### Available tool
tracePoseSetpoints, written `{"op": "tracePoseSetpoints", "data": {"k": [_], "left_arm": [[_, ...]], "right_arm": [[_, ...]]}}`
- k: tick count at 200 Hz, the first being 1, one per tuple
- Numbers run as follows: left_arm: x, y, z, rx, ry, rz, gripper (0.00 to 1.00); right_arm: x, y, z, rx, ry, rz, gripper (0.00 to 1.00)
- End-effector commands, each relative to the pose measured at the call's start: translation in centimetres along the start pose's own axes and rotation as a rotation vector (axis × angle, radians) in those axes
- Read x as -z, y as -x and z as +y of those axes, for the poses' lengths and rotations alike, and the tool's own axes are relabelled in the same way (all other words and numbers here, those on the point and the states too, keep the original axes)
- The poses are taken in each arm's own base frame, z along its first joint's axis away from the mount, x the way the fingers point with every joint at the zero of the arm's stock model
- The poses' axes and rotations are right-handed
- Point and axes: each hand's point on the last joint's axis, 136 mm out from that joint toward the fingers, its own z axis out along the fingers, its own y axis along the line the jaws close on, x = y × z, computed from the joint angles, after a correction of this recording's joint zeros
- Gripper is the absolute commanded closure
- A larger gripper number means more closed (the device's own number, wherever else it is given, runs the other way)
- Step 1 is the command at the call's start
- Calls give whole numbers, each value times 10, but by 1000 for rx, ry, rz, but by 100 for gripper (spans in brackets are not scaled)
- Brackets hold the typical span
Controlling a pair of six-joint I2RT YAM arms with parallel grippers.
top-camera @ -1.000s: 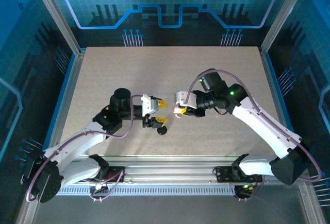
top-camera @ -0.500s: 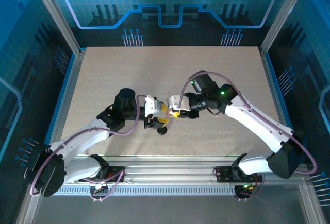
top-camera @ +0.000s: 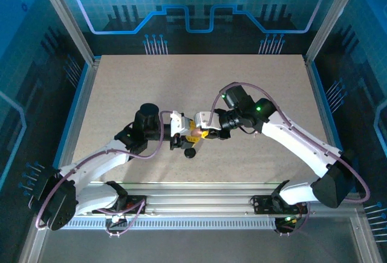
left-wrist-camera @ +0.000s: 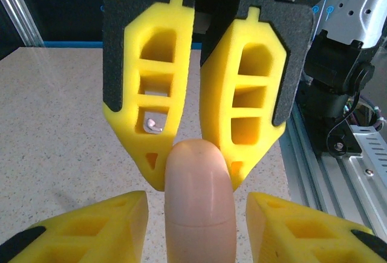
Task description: Insert the wireless bluetooth earbuds into the charging case
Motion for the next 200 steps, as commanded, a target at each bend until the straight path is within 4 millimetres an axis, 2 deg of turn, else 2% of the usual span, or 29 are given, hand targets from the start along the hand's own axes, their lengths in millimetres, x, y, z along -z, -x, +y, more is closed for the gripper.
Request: {"op": "tracePoseSetpoints", "data": {"k": [1, 14, 44, 57, 71, 85, 137, 168, 173, 183, 200], "left_arm": [[-1, 0, -4, -12, -11, -10, 57], [-1, 0, -5, -10, -19, -12, 64], [-1, 1, -6, -8, -25, -13, 69], [-1, 1, -6, -9, -24, -11, 67], [0, 1, -5, -9, -16, -7, 58], [0, 1, -5, -12, -11, -7, 57], [0, 4, -5, -13, -18, -13, 67], [1, 7, -8, -5, -30, -20, 81], [1, 7, -8, -6, -30, -19, 83], [1, 6, -8, -6, -30, -17, 84], [1, 6, -8, -7, -32, -15, 84]], "right_arm": [[6, 16, 0, 13, -4, -56, 88], [7, 15, 0, 13, -7, -57, 88], [11, 12, 0, 0, -15, -63, 88], [12, 12, 0, -4, -19, -68, 88], [13, 12, 0, -5, -19, -69, 87], [13, 11, 0, -7, -18, -67, 87], [12, 9, 1, -15, -9, -61, 87], [12, 6, 2, -21, -6, -52, 86], [13, 6, 2, -20, -9, -52, 84], [14, 6, 1, -27, -18, -48, 72], [21, 7, -1, -47, -33, -67, 60]]}}
